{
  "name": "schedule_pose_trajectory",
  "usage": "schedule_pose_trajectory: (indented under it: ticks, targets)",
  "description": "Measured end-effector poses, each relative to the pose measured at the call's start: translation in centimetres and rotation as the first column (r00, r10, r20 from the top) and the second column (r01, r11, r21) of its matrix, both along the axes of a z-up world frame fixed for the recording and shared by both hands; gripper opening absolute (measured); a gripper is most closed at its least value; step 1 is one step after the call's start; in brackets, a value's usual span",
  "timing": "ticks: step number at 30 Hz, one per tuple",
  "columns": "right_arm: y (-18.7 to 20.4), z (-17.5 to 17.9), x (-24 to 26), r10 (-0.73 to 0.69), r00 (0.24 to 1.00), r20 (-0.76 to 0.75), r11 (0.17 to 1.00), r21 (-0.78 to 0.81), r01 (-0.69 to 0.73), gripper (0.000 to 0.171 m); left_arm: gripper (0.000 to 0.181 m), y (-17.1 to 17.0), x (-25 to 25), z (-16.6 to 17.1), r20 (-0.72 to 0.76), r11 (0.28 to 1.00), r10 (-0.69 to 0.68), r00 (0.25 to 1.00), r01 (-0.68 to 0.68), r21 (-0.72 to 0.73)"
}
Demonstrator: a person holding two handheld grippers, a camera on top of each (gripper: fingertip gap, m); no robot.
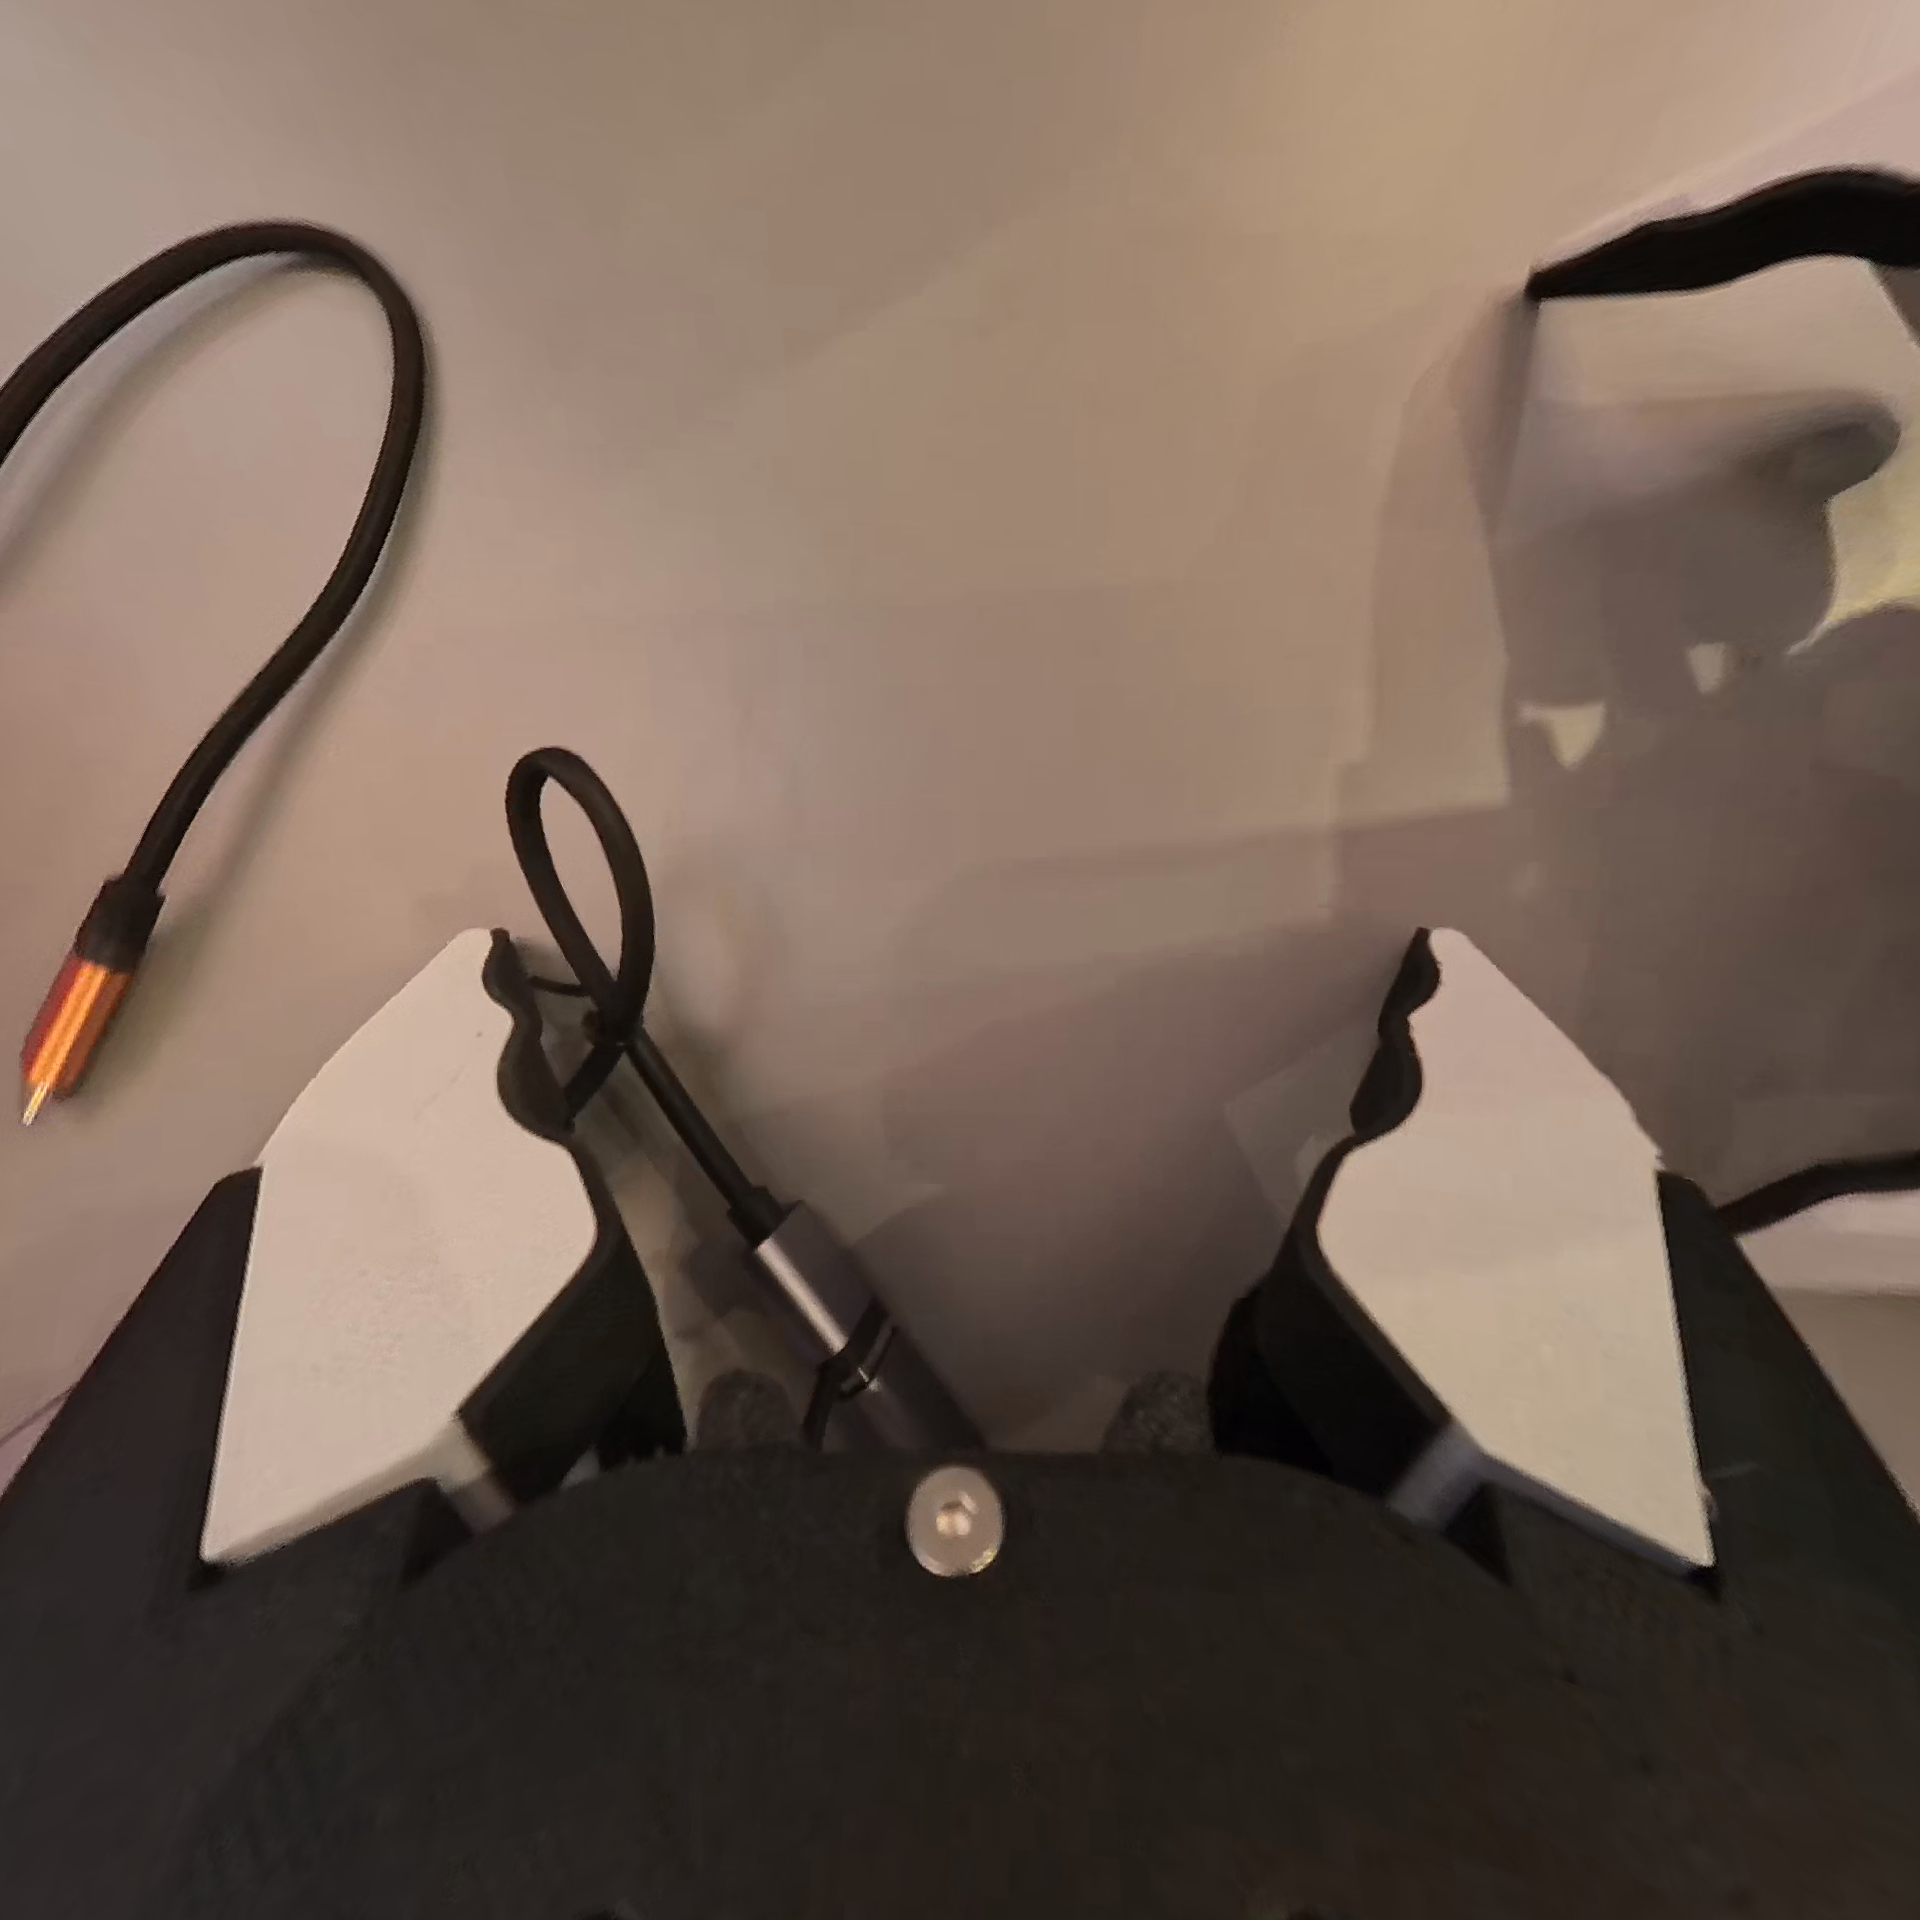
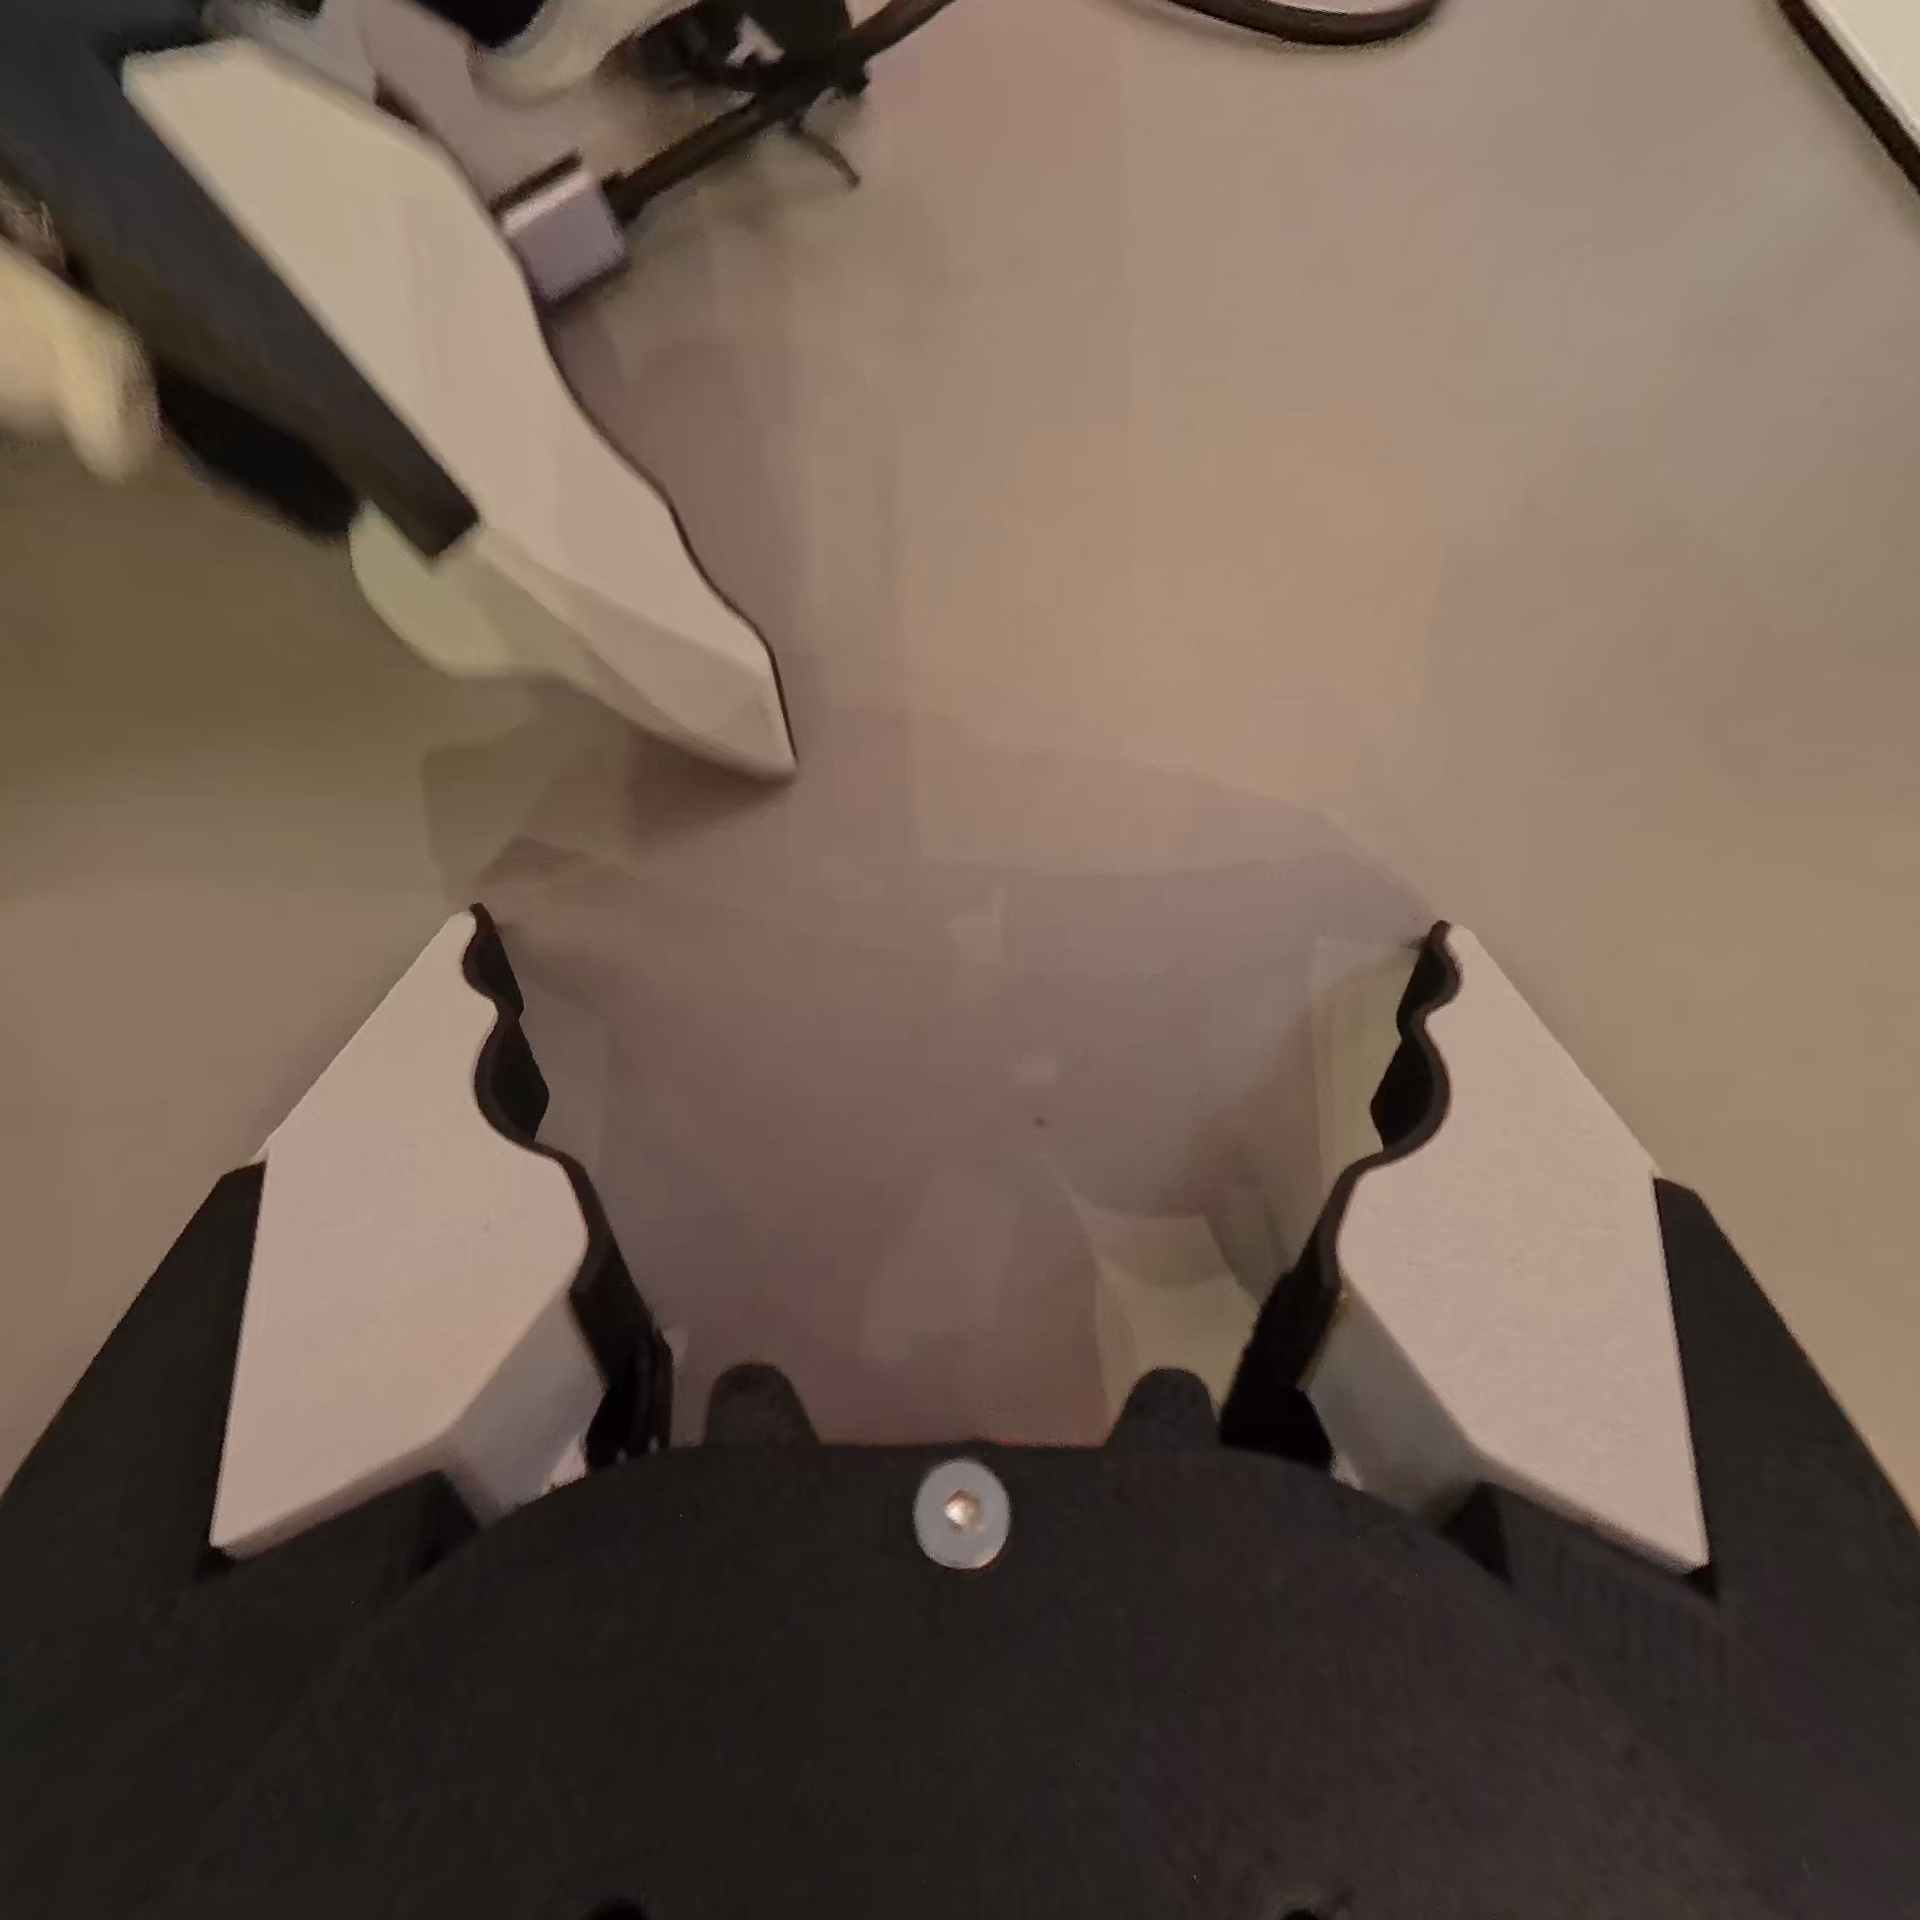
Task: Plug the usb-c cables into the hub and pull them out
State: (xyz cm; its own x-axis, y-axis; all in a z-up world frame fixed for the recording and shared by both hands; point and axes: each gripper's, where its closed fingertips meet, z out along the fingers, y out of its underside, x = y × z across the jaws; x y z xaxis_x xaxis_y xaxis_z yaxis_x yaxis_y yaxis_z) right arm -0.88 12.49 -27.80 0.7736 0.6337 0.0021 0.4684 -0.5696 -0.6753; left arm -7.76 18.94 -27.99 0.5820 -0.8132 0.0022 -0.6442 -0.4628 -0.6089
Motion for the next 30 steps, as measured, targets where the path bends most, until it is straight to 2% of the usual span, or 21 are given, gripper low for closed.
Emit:
schedule_pose_trajectory:
  ticks: [4,6,7,9,10,16,19,20,21,23,24,26,29,30]
  targets:
    - [0.2,-0.1,-0.4,-0.056,0.998,0.012,0.998,-0.008,0.056,0.159,0.141,-0.3,0.1,0.1,0.007,1.0,0.001,1.0,-0.001,0.005]
    - [0.2,-0.1,-0.4,-0.05,0.998,0.025,0.998,-0.025,0.05,0.159,0.13,-0.2,-0.2,0.3,0.022,1.0,-0.008,1.0,0.008,0.012]
    - [0.3,-0.1,-0.4,-0.046,0.999,0.026,0.999,-0.027,0.047,0.159,0.116,-0.3,-0.3,0.6,0.032,0.999,-0.034,0.999,0.033,0.019]
    - [0.1,-0.1,-0.5,-0.042,0.999,0.03,0.999,-0.031,0.043,0.159,0.056,-0.4,-0.8,1.2,0.084,0.998,-0.066,0.994,0.064,0.028]
    - [0.0,-0.1,-0.6,-0.039,0.999,0.03,0.999,-0.03,0.04,0.159,0.039,-1.2,-0.5,1.4,0.129,0.993,-0.112,0.985,0.115,-0.017]
    - [-0.4,-0.1,-0.9,-0.012,0.999,0.037,0.999,-0.04,0.013,0.159,0.034,-2.8,-0.3,1.7,0.222,0.963,-0.206,0.953,0.238,-0.126]
    - [-0.5,0.0,-1.1,0.021,0.999,0.03,0.999,-0.046,-0.019,0.154,0.035,-3.5,-0.3,1.9,0.243,0.934,-0.19,0.951,0.251,-0.253]
    - [-0.5,0.4,-1.5,0.034,0.999,-0.004,0.998,-0.044,-0.034,0.147,0.038,-3.7,-0.3,2.0,0.246,0.926,-0.202,0.948,0.266,-0.266]
    - [-0.6,1.0,-1.8,0.051,0.998,-0.041,0.998,-0.043,-0.053,0.132,0.041,-4.1,-0.2,2.2,0.263,0.913,-0.224,0.938,0.297,-0.28]
    - [-0.3,2.5,-2.1,0.057,0.995,-0.084,0.998,-0.008,-0.058,0.125,0.033,-4.8,0.0,2.2,0.306,0.886,-0.24,0.921,0.336,-0.318]
    - [-0.2,3.4,-2.3,0.069,0.993,-0.099,0.998,0.023,-0.067,0.113,0.023,-5.0,0.0,2.2,0.314,0.88,-0.248,0.916,0.348,-0.322]
    - [-0.2,5.2,-3.2,0.118,0.986,-0.118,0.991,0.075,-0.109,0.08,0.022,-4.2,0.1,3.9,0.383,0.909,-0.253,0.888,0.354,-0.219]
    - [-0.6,8.1,-5.5,0.177,0.954,-0.241,0.98,0.129,-0.15,0.023,0.021,-4.2,0.2,7.2,0.49,0.919,-0.296,0.82,0.384,-0.087]
    - [-0.4,8.9,-6.0,0.179,0.947,-0.266,0.978,0.152,-0.142,0.017,0.021,-4.4,0.3,8.6,0.528,0.917,-0.327,0.784,0.398,-0.021]
